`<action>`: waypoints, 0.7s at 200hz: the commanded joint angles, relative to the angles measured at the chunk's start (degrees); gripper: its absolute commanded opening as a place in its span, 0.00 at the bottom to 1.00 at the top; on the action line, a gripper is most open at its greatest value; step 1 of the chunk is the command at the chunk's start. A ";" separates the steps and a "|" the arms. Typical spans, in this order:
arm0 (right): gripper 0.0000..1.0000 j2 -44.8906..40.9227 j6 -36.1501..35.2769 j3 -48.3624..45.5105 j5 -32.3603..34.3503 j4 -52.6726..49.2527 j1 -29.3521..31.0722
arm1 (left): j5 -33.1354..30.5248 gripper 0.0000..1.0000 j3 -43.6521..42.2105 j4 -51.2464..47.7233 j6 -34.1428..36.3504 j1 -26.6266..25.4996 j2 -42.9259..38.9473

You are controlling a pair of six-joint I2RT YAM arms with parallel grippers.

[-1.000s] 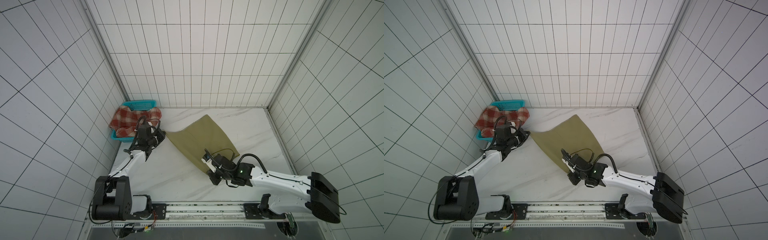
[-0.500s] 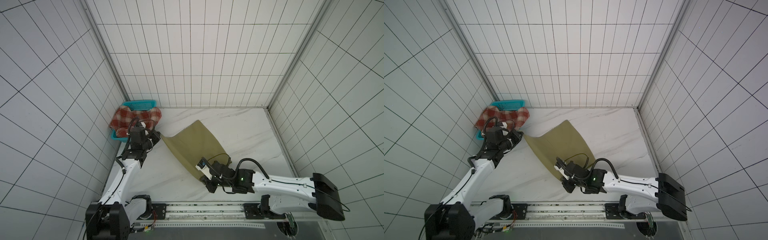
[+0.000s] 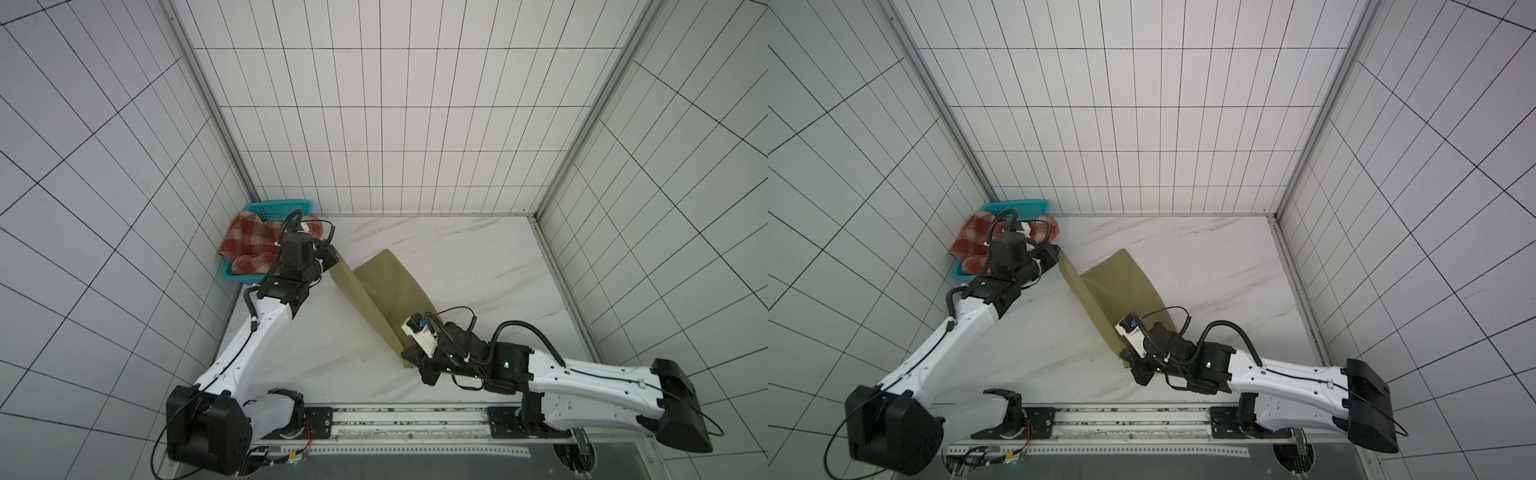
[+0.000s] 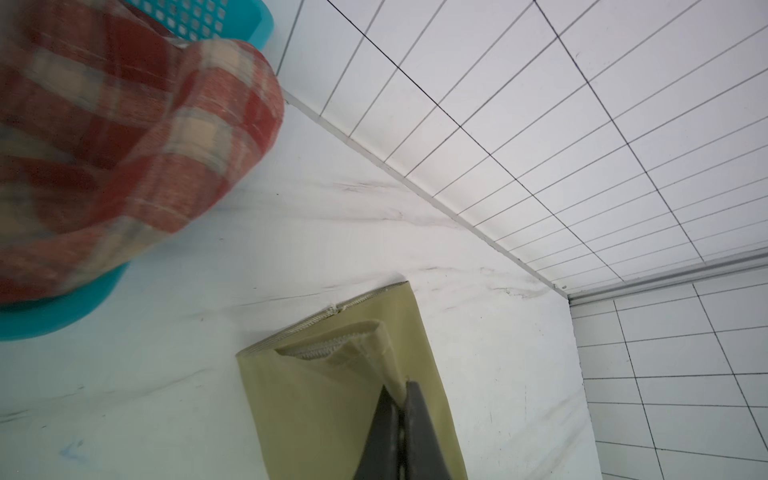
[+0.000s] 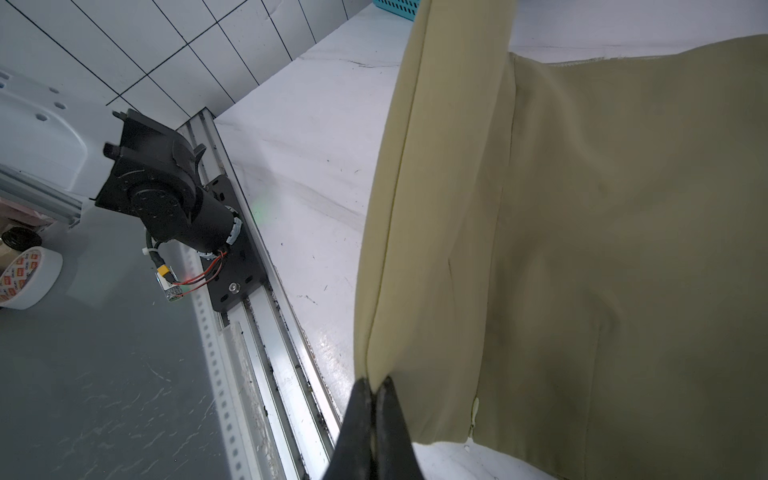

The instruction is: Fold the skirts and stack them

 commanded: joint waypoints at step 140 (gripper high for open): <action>0.00 -6.78 7.39 -12.12 -10.63 -2.58 -22.68 | -3.25 0.00 13.95 9.97 -1.30 -9.87 28.39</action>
